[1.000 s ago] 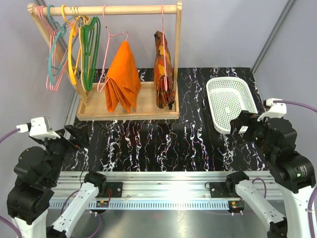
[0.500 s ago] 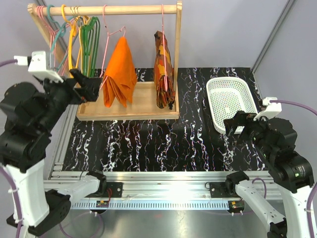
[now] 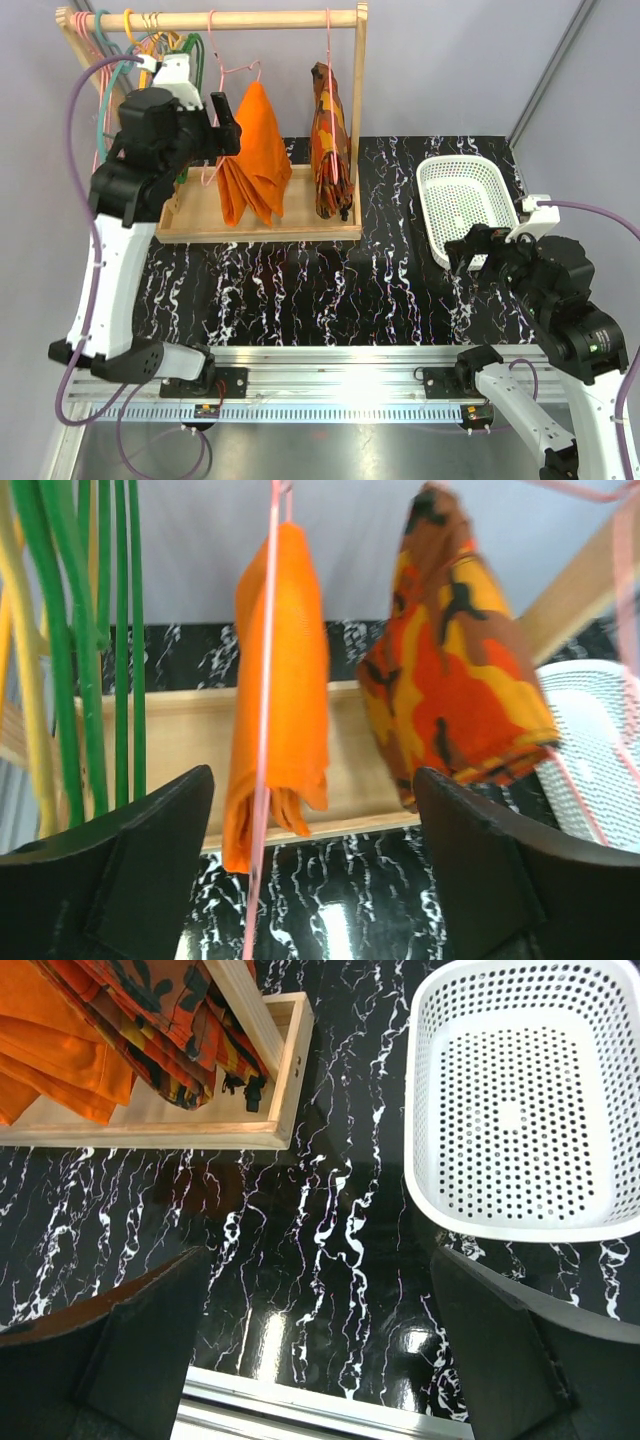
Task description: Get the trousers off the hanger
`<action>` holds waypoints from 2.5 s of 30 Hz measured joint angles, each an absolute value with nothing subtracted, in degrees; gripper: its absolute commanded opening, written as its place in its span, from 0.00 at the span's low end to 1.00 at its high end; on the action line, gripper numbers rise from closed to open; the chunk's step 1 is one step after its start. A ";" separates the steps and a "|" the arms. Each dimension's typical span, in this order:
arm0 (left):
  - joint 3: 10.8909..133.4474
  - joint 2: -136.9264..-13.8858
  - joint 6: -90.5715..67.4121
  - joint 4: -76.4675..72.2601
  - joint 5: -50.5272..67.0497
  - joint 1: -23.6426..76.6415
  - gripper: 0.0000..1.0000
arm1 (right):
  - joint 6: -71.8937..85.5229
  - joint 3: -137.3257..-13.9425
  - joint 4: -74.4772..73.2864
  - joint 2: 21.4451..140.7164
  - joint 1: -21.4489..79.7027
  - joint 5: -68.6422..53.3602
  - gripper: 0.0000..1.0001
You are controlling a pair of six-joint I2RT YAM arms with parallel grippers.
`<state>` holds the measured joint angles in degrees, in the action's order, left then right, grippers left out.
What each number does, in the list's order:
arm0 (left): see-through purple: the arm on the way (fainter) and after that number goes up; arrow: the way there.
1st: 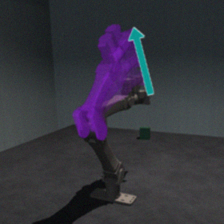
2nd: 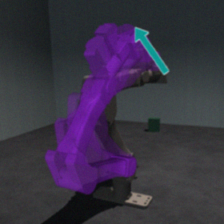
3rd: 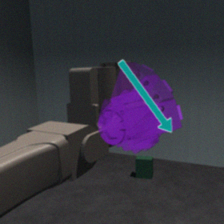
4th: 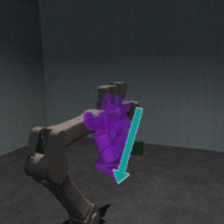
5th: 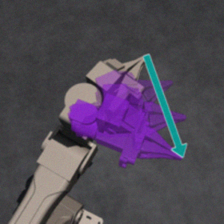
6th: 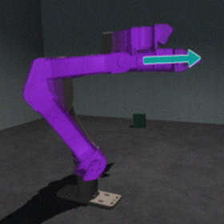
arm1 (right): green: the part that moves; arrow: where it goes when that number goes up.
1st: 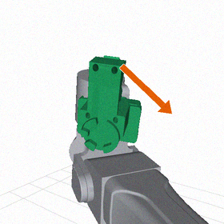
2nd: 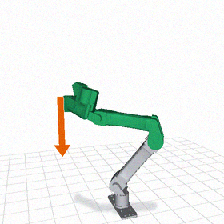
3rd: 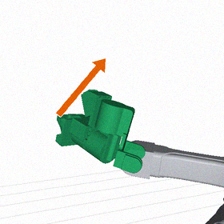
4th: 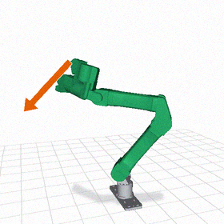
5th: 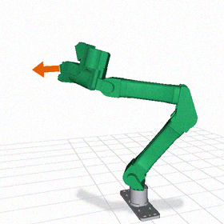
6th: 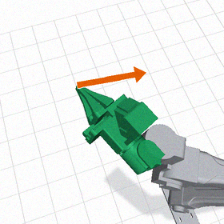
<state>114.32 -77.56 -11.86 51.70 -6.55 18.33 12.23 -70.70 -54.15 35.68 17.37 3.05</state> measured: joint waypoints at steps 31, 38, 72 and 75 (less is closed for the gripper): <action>123.09 -92.58 -10.57 57.82 -12.47 17.87 0.00 | 14.26 -68.36 -51.83 35.92 17.37 -3.95 0.99; 122.23 -90.83 -10.61 56.40 -11.57 17.91 0.00 | 16.29 -66.89 -49.98 35.07 17.37 -3.66 0.99; 123.33 -88.77 -12.84 49.80 -6.83 17.63 0.00 | 17.34 -61.93 -47.90 35.24 17.37 -3.97 0.99; 124.66 -89.03 -12.91 49.65 -6.37 17.56 0.00 | 17.32 -61.01 -47.86 36.12 17.37 -3.92 0.99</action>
<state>124.66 -89.03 -12.91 49.65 -6.37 17.56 17.32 -61.01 -47.86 36.12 17.37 -3.92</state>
